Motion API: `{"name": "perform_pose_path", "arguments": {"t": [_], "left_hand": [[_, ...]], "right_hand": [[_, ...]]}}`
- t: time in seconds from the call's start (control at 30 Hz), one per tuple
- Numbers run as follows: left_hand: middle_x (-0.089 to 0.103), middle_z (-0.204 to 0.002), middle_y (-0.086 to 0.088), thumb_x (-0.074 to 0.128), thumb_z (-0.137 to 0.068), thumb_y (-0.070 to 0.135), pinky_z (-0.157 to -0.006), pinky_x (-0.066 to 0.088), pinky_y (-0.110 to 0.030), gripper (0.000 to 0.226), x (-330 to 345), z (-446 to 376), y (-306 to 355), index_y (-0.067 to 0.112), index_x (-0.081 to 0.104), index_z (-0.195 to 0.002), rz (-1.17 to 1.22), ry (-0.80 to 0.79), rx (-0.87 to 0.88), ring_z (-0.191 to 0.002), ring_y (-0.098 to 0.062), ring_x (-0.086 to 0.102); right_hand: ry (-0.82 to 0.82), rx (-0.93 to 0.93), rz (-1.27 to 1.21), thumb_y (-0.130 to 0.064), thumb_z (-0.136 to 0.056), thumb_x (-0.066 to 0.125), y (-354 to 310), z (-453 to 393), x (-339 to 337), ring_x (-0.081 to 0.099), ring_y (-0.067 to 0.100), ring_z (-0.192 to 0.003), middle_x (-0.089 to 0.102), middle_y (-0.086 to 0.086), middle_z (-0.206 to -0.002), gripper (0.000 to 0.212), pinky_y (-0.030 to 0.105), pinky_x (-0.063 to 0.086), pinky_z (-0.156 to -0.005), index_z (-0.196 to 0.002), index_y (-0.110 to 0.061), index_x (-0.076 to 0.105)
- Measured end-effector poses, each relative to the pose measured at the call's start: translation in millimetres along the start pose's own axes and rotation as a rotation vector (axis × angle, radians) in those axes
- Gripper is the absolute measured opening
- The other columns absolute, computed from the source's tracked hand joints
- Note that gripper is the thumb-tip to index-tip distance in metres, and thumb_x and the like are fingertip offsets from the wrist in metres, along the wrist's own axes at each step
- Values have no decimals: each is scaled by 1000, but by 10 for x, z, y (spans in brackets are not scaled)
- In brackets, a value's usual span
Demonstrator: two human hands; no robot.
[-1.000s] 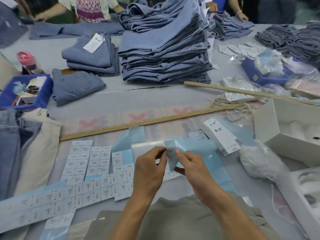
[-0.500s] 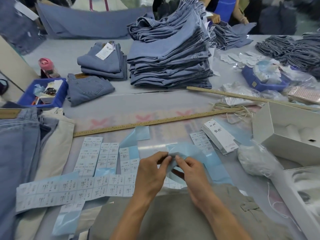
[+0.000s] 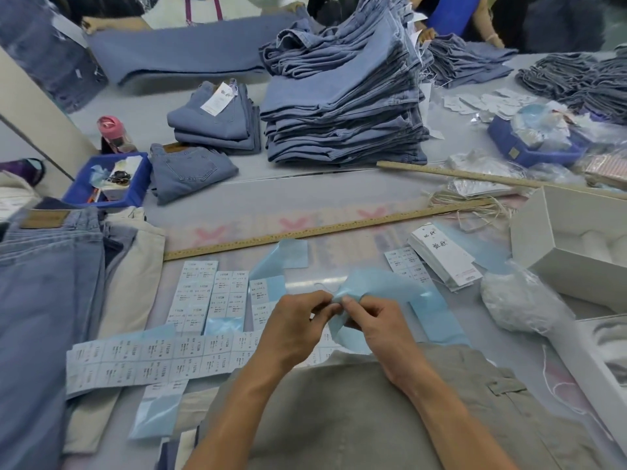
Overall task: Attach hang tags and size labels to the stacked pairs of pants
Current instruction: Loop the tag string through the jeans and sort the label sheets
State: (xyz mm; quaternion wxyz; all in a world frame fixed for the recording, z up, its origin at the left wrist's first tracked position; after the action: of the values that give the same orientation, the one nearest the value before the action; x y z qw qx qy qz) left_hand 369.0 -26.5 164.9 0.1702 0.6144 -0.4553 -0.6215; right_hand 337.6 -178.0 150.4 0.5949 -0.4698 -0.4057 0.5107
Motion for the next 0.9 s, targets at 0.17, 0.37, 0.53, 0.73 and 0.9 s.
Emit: {"name": "perform_pose_path", "arguments": {"t": [0.17, 0.37, 0.53, 0.73, 0.9], "left_hand": [[76, -88, 9, 67, -98, 11, -70, 61, -25, 14, -33, -36, -137, 17, 79, -101, 329, -116, -142, -86, -13, 74], [78, -89, 1, 76, -91, 14, -68, 63, -30, 13, -55, -17, -178, 26, 80, -89, 519, -79, -209, -87, -20, 76], [77, -88, -7, 76, -90, 13, -67, 61, -31, 9, -113, 20, -309, 21, 79, -87, 657, 8, -297, -86, -23, 75], [76, -87, -10, 74, -92, 14, -59, 59, -28, 6, -86, 41, -466, 16, 76, -87, 689, 151, -393, -82, -23, 74], [74, -97, -19, 68, -96, 13, -55, 58, -27, 6, -313, 516, -1000, 8, 71, -95, 913, 861, -811, -72, -18, 70]], "right_hand": [[-3, -55, -13, -20, -89, 77, -9, -28, -36, 70, 31, -82, 67, 21, -76, 27, 48, 60, -90, -74, 1, 71], [-72, -11, -45, -19, -87, 79, 18, -26, -30, 75, 26, -98, 78, 8, -98, 15, 38, 61, -87, -101, -13, 77], [-32, 37, -171, -12, -88, 77, 49, -82, -111, 74, 24, -100, 78, 8, -101, 14, 30, 60, -79, -102, -12, 76], [19, 31, -63, -9, -88, 76, 65, -161, -160, 68, 15, -73, 75, 3, -84, 5, 20, 54, -61, -91, -13, 75], [274, 247, -463, -18, -99, 65, 117, -273, -598, 68, 24, -105, 60, 8, -127, 47, 32, 57, -91, -141, -6, 46]]}}
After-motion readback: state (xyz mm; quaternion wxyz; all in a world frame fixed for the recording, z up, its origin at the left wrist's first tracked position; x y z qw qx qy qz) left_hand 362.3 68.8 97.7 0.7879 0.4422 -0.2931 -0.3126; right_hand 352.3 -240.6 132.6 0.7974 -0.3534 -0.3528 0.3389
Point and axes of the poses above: each hand's wrist, its own z-axis away from the middle knuckle, its own x-axis out of the palm, y = z × x, the point moved 5 cm from there along -z, towards the middle knuckle
